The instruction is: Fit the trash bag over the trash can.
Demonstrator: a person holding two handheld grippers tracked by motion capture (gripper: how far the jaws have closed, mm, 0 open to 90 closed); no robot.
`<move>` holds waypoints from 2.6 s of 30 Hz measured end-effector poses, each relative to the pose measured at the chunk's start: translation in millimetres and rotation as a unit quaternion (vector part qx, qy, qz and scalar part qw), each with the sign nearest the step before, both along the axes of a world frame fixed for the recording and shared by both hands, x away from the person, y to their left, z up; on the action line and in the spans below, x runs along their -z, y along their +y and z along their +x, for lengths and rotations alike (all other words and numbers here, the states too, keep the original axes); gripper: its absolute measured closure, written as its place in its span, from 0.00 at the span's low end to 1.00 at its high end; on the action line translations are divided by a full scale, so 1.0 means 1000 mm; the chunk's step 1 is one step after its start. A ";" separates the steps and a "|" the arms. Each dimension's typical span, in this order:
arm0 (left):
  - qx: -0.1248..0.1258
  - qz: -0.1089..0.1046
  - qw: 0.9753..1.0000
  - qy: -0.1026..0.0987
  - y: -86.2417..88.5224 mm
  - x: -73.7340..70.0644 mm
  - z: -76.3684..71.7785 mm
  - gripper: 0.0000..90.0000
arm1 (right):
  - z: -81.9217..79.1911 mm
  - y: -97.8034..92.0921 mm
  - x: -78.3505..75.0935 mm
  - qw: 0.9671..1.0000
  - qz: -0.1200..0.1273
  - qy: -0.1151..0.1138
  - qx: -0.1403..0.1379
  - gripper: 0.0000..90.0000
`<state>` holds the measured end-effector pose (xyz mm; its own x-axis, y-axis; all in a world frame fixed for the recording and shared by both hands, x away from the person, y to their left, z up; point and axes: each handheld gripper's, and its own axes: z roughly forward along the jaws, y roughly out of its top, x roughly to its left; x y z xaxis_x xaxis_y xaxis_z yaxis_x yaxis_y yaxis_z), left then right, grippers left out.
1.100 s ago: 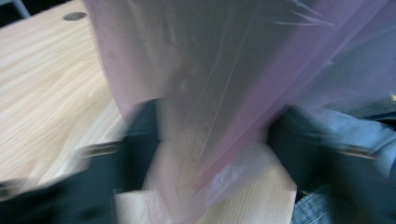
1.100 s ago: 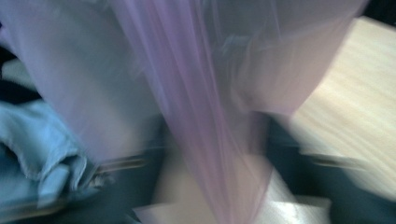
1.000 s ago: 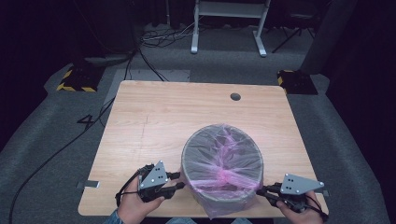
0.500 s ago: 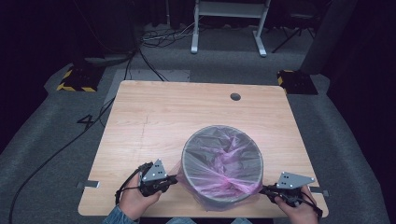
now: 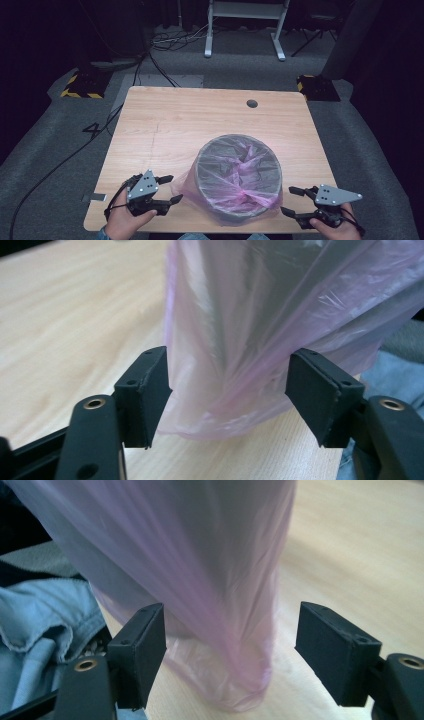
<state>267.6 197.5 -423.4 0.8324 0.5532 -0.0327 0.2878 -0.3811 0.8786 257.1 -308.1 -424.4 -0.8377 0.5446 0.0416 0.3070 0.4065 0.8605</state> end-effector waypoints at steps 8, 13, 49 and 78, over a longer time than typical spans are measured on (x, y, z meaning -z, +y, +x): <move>0.008 0.000 1.000 -0.023 -0.003 -0.017 -0.008 0.33 | -0.004 -0.001 -0.019 1.000 -0.005 -0.024 0.002 0.27; 0.027 0.014 0.999 -0.021 -0.028 -0.009 0.002 0.33 | -0.003 0.020 -0.009 0.999 0.004 -0.022 -0.025 0.32; 0.090 0.031 0.995 -0.017 -0.057 -0.001 0.005 0.40 | 0.012 0.035 -0.014 0.999 -0.025 -0.019 -0.023 0.89; 0.012 0.012 1.000 0.010 -0.021 0.011 0.015 0.47 | 0.013 0.018 0.005 0.999 -0.032 0.029 -0.023 0.33</move>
